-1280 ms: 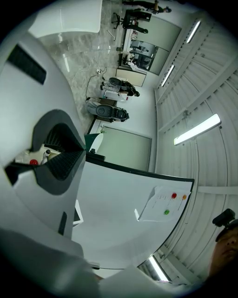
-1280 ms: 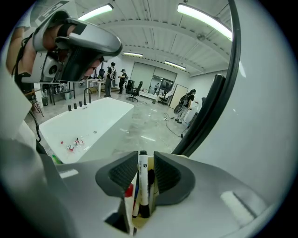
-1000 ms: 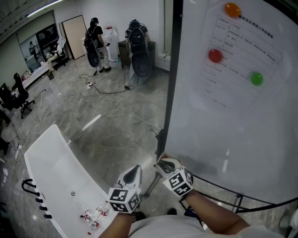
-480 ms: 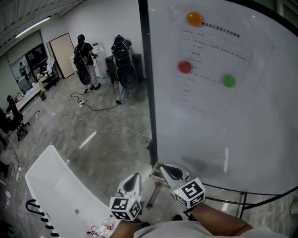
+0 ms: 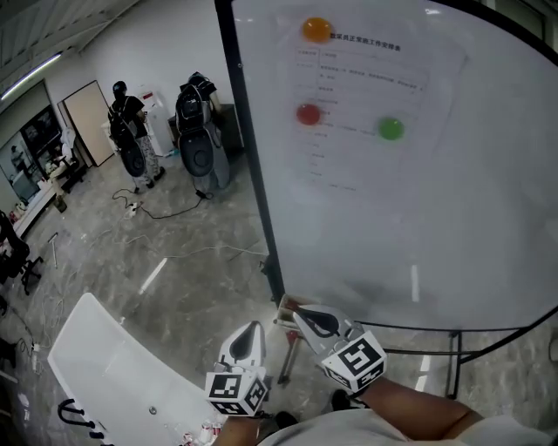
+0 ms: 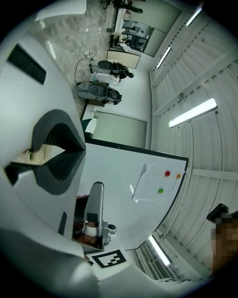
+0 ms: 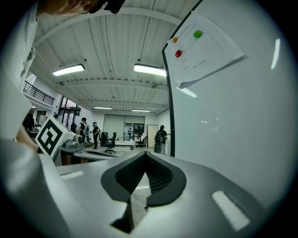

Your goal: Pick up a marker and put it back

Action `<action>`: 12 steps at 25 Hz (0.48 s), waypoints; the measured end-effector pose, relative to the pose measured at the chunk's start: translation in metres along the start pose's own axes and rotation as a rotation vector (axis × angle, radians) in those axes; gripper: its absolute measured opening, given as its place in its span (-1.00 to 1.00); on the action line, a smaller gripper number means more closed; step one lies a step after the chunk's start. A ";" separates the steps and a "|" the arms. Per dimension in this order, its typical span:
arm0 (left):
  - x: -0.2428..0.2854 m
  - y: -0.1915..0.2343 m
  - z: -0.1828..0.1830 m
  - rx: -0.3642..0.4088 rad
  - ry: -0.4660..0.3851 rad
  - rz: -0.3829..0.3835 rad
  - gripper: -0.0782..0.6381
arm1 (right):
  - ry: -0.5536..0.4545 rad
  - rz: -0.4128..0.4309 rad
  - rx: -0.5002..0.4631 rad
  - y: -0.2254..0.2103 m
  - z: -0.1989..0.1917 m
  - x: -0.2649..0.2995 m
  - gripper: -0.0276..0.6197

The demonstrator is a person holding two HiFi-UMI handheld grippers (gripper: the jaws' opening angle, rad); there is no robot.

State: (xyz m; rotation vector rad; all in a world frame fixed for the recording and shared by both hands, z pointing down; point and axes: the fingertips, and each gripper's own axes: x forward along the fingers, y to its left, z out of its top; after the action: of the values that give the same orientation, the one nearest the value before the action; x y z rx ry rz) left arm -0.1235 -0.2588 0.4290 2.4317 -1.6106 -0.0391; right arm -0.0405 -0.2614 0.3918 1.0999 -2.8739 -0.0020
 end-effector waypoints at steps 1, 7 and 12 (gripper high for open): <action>-0.005 -0.003 -0.002 -0.003 0.006 -0.020 -0.77 | 0.002 -0.015 0.005 0.005 -0.001 -0.004 -0.91; -0.034 -0.021 -0.011 -0.007 0.018 -0.089 -0.77 | 0.004 -0.076 0.023 0.033 -0.006 -0.024 -0.91; -0.057 -0.044 -0.020 0.001 0.019 -0.072 -0.77 | 0.012 -0.061 0.048 0.050 -0.015 -0.053 -0.91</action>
State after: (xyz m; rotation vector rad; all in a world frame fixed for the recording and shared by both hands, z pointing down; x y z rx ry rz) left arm -0.1035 -0.1867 0.4336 2.4825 -1.5160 -0.0271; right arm -0.0336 -0.1888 0.4052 1.1913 -2.8434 0.0710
